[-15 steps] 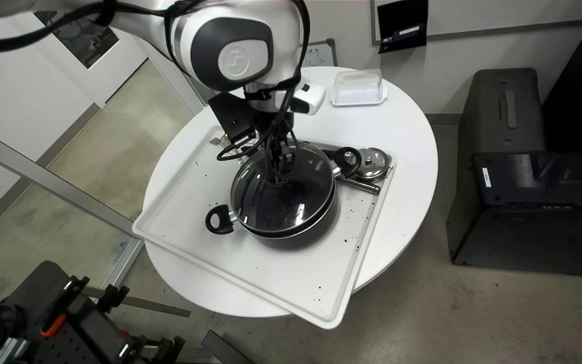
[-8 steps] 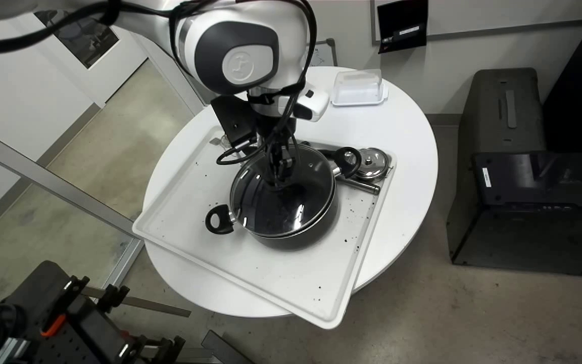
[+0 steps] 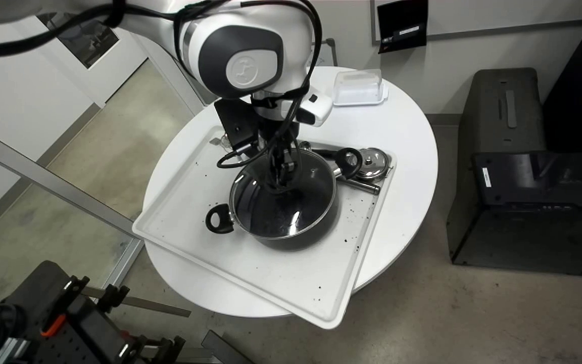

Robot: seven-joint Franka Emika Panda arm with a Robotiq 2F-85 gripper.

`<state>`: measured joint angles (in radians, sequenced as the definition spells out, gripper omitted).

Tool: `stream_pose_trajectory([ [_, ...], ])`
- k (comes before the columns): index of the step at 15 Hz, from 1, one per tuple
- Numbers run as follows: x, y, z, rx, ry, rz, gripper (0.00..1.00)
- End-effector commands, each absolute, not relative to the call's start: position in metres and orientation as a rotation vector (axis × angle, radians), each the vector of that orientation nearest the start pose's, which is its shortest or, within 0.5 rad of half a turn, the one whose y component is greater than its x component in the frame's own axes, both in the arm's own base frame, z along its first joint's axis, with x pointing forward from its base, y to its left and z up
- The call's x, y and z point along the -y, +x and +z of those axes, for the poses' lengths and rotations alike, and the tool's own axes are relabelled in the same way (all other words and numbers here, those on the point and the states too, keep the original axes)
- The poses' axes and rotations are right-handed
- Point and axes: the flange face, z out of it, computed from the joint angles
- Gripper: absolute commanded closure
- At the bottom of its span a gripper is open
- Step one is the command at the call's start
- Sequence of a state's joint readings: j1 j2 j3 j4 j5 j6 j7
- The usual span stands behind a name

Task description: Put the lid on the pot

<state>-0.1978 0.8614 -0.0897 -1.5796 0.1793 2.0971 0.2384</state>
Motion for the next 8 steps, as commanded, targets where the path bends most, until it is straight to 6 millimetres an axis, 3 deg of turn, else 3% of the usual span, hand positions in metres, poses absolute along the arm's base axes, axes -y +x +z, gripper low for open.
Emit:
stream_pose_trajectory([
  [1,0.177,0.6347,0.1127,-0.976,-2.865,0.515,0.75],
  [8,0.1801,0.6387,0.1192,-0.998,-2.894,0.471,0.75],
])
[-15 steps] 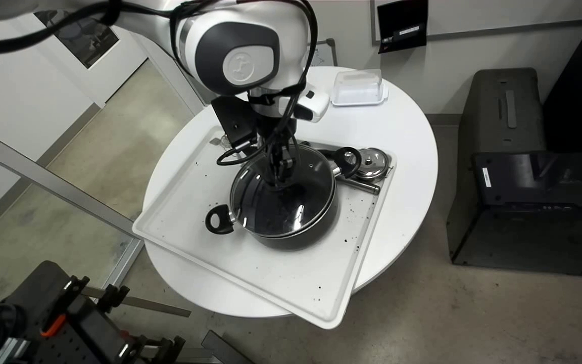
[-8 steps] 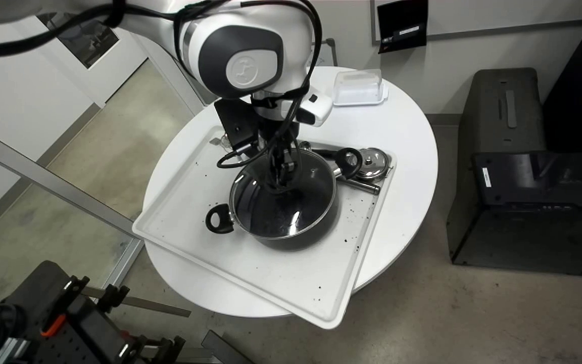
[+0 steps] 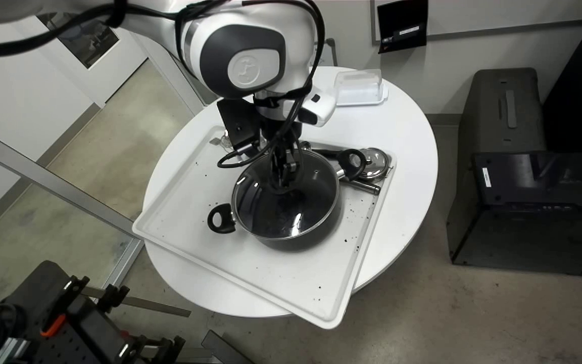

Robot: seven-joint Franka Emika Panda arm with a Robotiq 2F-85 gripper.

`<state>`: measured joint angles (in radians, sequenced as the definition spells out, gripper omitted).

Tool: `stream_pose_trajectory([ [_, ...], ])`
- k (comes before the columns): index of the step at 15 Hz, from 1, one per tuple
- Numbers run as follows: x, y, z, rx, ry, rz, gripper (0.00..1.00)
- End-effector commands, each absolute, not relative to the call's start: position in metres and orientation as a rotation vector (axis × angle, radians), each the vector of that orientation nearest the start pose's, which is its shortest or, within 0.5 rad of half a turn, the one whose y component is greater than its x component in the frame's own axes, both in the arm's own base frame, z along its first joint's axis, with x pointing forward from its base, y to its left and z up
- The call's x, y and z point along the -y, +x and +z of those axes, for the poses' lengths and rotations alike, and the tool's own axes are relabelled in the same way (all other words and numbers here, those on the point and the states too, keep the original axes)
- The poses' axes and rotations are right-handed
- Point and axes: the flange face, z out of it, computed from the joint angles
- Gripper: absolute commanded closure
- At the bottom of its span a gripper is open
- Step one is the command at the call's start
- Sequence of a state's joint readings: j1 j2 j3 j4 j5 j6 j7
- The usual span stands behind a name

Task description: Put the lid on the pot

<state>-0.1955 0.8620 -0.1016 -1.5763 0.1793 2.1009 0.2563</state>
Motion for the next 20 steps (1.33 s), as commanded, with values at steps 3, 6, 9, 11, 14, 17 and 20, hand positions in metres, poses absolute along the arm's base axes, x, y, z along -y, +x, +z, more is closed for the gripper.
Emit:
stream_pose_trajectory([
  [3,0.175,0.64,0.121,-0.978,-2.917,0.453,0.75],
  [6,0.169,0.642,0.123,-0.954,-2.945,0.436,0.75],
  [9,0.165,0.643,0.124,-0.938,-2.968,0.421,0.75],
  [11,0.163,0.643,0.124,-0.927,-2.979,0.417,0.75],
  [14,0.159,0.643,0.124,-0.912,-2.98,0.42,0.75],
  [17,0.156,0.643,0.124,-0.9,-2.983,0.423,0.75],
  [20,0.153,0.643,0.124,-0.891,-2.986,0.422,0.75],
])
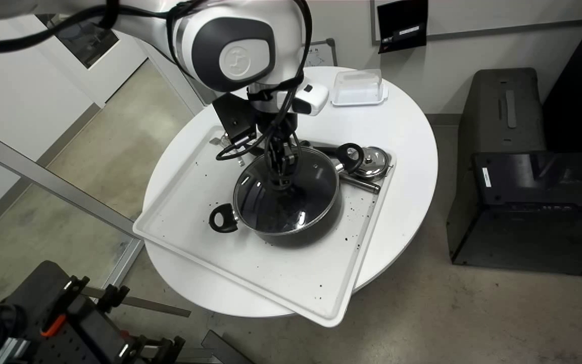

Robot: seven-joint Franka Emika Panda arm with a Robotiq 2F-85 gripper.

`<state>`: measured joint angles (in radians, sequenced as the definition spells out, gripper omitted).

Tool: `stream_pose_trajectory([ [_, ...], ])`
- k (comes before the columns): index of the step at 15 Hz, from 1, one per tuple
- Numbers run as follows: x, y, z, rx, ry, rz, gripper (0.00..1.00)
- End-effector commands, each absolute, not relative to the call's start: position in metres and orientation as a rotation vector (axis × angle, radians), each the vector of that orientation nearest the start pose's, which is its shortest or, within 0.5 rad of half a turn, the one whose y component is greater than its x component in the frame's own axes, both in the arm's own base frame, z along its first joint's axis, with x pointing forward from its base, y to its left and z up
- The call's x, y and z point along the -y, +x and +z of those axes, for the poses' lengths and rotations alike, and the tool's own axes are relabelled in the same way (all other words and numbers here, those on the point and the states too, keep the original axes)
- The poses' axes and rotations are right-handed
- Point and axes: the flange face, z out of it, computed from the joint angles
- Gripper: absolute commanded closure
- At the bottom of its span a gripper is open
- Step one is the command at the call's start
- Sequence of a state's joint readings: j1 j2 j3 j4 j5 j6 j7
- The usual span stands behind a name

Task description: Put the lid on the pot

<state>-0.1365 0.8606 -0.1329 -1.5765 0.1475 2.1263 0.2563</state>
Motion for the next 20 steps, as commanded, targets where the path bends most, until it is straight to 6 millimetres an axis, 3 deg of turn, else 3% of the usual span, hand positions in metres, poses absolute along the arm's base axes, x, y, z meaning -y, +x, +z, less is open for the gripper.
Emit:
stream_pose_trajectory([
  [1,0.152,0.643,0.125,-0.887,-2.989,0.417,0.75],
  [12,0.146,0.645,0.121,-0.873,-2.999,0.407,0.75],
  [13,0.147,0.645,0.121,-0.874,-2.997,0.409,0.25],
  [15,0.146,0.646,0.122,-0.87,-2.998,0.402,0.19],
  [18,0.142,0.65,0.128,-0.855,-3.007,0.362,0.0],
  [20,0.136,0.652,0.133,-0.834,-3.016,0.333,0.0],
])
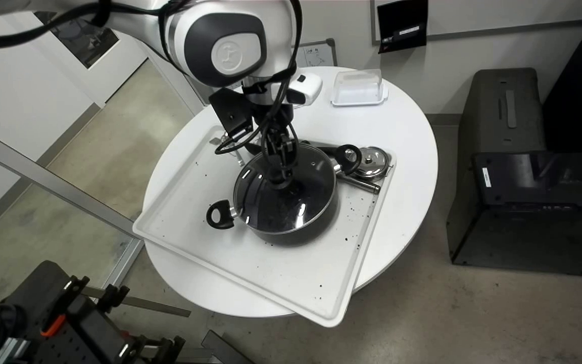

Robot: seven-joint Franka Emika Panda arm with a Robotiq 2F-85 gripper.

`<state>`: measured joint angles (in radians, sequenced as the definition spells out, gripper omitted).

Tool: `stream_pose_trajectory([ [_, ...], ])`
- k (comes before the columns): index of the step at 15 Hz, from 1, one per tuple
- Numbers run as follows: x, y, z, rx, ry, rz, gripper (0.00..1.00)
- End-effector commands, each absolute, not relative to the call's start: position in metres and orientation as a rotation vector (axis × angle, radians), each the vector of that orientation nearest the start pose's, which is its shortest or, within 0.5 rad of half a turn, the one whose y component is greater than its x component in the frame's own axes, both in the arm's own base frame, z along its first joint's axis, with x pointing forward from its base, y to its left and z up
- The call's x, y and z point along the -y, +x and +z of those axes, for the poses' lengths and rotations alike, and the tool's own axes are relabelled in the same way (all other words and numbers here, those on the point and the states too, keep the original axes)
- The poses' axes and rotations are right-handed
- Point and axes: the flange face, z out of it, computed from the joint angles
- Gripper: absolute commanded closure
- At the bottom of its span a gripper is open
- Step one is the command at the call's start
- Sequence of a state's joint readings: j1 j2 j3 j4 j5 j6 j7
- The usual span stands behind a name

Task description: Put the lid on the pot

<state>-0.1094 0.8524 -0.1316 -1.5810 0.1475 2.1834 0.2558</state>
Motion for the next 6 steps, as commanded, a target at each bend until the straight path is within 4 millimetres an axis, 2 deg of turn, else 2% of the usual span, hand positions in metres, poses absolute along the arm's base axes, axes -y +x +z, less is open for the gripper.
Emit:
stream_pose_trajectory([
  [1,0.132,0.653,0.138,-0.817,-3.026,0.315,0.0],
  [6,0.108,0.661,0.156,-0.753,-3.042,0.259,0.0],
])
